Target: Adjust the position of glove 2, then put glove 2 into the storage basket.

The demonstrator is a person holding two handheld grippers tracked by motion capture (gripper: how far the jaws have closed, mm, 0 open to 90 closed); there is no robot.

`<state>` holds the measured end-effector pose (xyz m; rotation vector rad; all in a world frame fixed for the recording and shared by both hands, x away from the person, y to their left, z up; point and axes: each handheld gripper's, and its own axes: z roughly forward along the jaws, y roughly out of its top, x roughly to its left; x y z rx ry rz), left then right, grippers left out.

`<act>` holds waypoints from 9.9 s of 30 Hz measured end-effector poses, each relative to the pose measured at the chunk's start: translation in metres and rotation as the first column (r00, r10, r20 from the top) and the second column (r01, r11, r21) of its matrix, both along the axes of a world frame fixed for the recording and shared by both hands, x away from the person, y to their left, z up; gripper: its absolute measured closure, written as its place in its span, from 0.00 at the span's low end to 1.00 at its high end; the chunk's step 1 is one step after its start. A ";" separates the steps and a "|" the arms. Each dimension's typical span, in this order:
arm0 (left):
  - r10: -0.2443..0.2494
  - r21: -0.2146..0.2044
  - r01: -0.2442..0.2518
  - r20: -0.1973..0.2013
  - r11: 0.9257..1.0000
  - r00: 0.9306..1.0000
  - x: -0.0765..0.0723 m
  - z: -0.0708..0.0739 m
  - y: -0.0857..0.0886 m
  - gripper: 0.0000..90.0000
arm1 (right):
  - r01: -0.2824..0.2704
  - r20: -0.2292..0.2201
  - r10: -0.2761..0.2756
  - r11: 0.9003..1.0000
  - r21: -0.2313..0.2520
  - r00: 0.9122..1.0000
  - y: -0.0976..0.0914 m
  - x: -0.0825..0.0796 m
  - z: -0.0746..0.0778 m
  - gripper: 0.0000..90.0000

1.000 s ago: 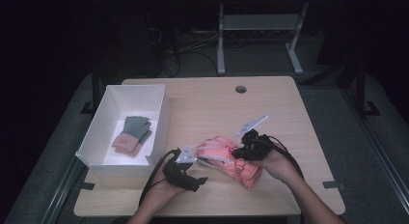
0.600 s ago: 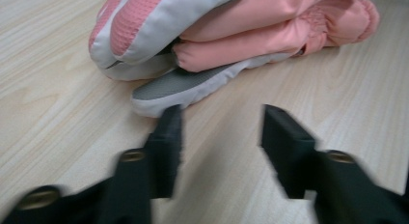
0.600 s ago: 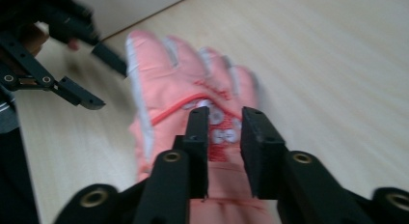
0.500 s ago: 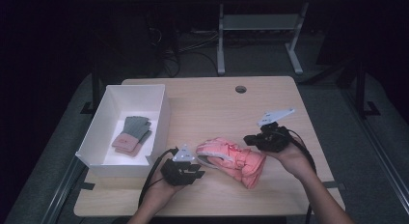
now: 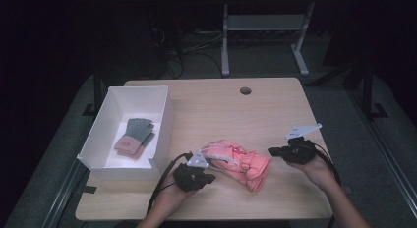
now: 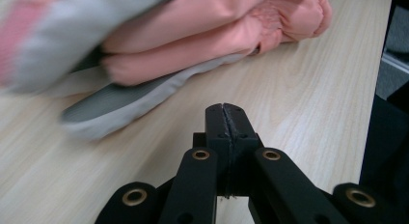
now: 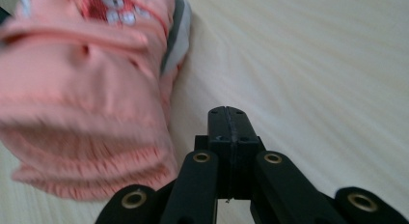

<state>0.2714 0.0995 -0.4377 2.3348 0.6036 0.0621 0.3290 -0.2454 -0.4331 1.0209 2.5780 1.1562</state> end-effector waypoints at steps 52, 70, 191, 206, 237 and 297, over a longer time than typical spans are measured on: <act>-0.012 -0.028 0.011 -0.065 1.000 0.998 0.068 -0.017 -0.016 1.00 | -0.314 -0.074 0.317 0.948 0.059 0.945 0.081 -0.064 -0.024 1.00; 0.041 -0.016 -0.042 -0.030 0.999 0.999 0.069 0.010 0.000 0.91 | -0.246 -0.024 0.248 0.968 0.053 0.969 0.069 -0.067 -0.012 1.00; 0.013 -0.187 -0.083 -0.346 0.979 0.938 0.095 0.069 -0.009 0.66 | 0.165 0.052 -0.169 0.984 0.068 0.984 -0.003 -0.055 -0.009 0.16; 0.066 -0.163 -0.115 -0.281 0.980 0.957 0.103 0.129 0.022 0.65 | 0.175 0.038 -0.178 0.983 0.061 0.983 -0.007 -0.051 -0.014 0.16; 0.392 -0.153 -0.421 -0.189 0.894 0.901 0.110 0.180 0.190 0.65 | 0.182 0.036 -0.184 0.982 0.050 0.982 -0.010 -0.049 -0.017 0.16; 0.533 -0.003 -0.563 -0.319 0.827 0.784 0.153 0.057 0.222 0.15 | 0.172 0.041 -0.174 0.983 0.058 0.984 -0.010 -0.050 -0.016 0.16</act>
